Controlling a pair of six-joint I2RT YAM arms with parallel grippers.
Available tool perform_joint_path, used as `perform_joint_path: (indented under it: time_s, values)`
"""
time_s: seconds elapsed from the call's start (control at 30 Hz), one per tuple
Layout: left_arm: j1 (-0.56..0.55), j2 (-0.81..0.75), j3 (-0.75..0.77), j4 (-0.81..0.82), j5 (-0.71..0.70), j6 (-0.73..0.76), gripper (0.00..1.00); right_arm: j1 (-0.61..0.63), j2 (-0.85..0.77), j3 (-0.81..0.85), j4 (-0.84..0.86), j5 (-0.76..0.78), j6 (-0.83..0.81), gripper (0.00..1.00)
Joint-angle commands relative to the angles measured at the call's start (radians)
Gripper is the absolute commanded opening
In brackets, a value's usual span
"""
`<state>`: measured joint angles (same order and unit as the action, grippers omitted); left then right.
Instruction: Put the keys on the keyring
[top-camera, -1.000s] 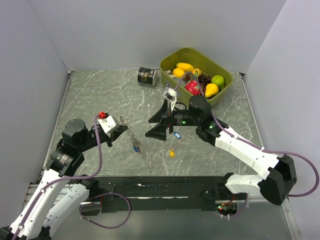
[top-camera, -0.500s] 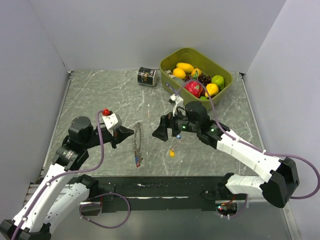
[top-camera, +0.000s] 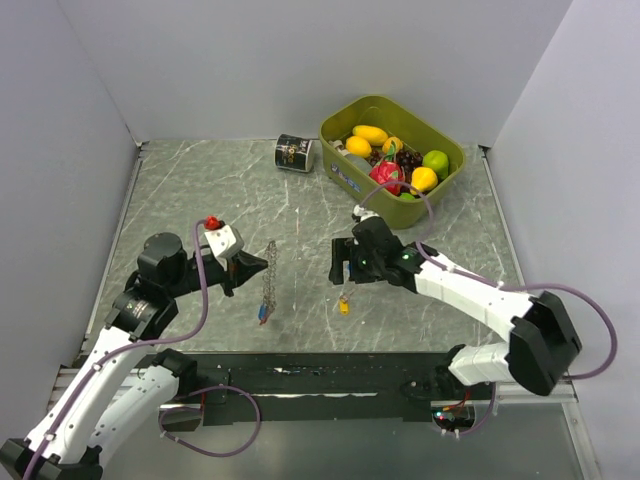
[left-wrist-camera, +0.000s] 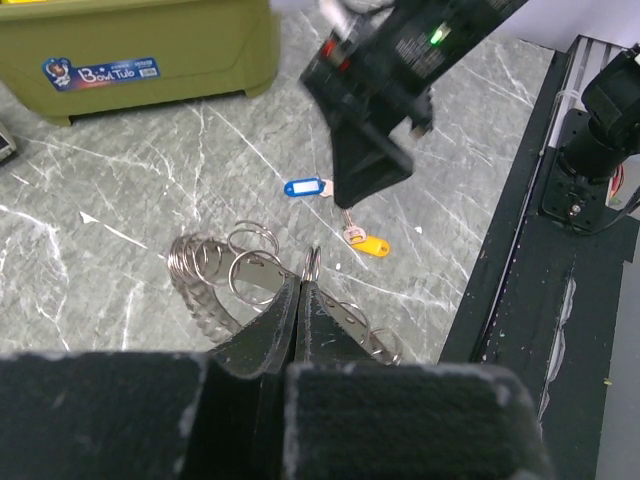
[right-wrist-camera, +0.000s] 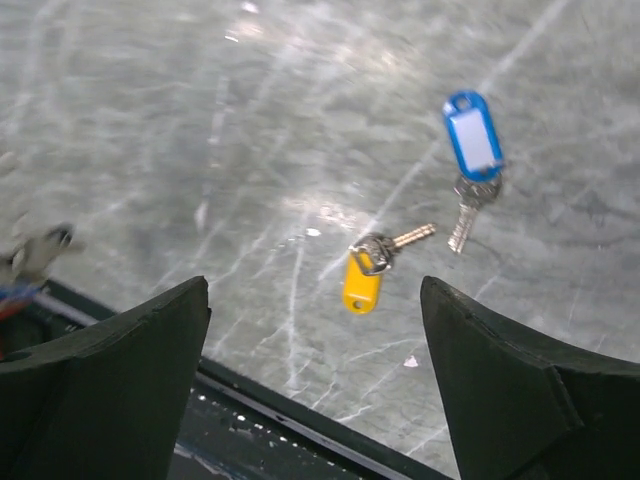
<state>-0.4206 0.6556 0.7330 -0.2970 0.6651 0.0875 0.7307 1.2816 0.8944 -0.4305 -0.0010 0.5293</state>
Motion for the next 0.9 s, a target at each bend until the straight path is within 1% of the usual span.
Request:
perform_joint_path:
  time_s: [0.0, 0.07, 0.17, 0.2, 0.27, 0.3, 0.33, 0.47, 0.53, 0.57, 0.67, 0.73, 0.77, 0.83, 0.87]
  values:
    - [-0.004, -0.037, -0.003, 0.079, 0.024, -0.005, 0.01, 0.006, 0.083, 0.006, -0.048, 0.082, 0.087, 0.91]
    - [-0.004, -0.045, -0.007, 0.079, 0.021, -0.009, 0.01, 0.006, 0.108, 0.017, -0.062, 0.102, 0.112, 0.91]
    - [-0.004, -0.051, -0.015, 0.084, 0.03, -0.012, 0.01, 0.009, 0.14, 0.012, -0.047, 0.102, 0.129, 0.84]
    - [-0.004, -0.053, -0.018, 0.085, 0.034, -0.017, 0.01, 0.012, 0.157, 0.014, -0.036, 0.092, 0.133, 0.8]
    - [-0.004, -0.053, -0.026, 0.093, 0.044, -0.019, 0.01, 0.021, 0.188, 0.024, -0.033, 0.09, 0.15, 0.77]
    - [-0.004, -0.051, -0.026, 0.094, 0.042, -0.02, 0.01, 0.025, 0.227, 0.043, -0.034, 0.085, 0.155, 0.71]
    - [-0.004, -0.051, -0.026, 0.096, 0.044, -0.02, 0.01, 0.029, 0.248, 0.055, -0.04, 0.087, 0.159, 0.69]
    - [-0.004, -0.05, -0.02, 0.078, 0.039, -0.019, 0.01, 0.038, 0.326, 0.103, -0.057, 0.082, 0.179, 0.53]
    - [-0.004, -0.054, -0.021, 0.072, 0.037, -0.015, 0.01, 0.041, 0.354, 0.115, -0.06, 0.082, 0.185, 0.43]
    - [-0.004, -0.054, -0.02, 0.068, 0.036, -0.014, 0.01, 0.041, 0.36, 0.118, -0.062, 0.084, 0.189, 0.36]
    - [-0.004, -0.063, -0.021, 0.062, 0.034, -0.015, 0.01, 0.041, 0.371, 0.121, -0.062, 0.084, 0.195, 0.34]
    - [-0.004, -0.068, -0.023, 0.062, 0.033, -0.017, 0.01, 0.041, 0.375, 0.12, -0.063, 0.082, 0.198, 0.3]
    - [-0.004, -0.068, -0.023, 0.062, 0.031, -0.017, 0.01, 0.041, 0.378, 0.12, -0.065, 0.078, 0.198, 0.27]
    - [-0.004, -0.067, -0.024, 0.062, 0.033, -0.017, 0.01, 0.041, 0.384, 0.121, -0.067, 0.072, 0.198, 0.27]
    - [-0.004, -0.067, -0.026, 0.062, 0.031, -0.017, 0.01, 0.041, 0.386, 0.12, -0.068, 0.065, 0.199, 0.24]
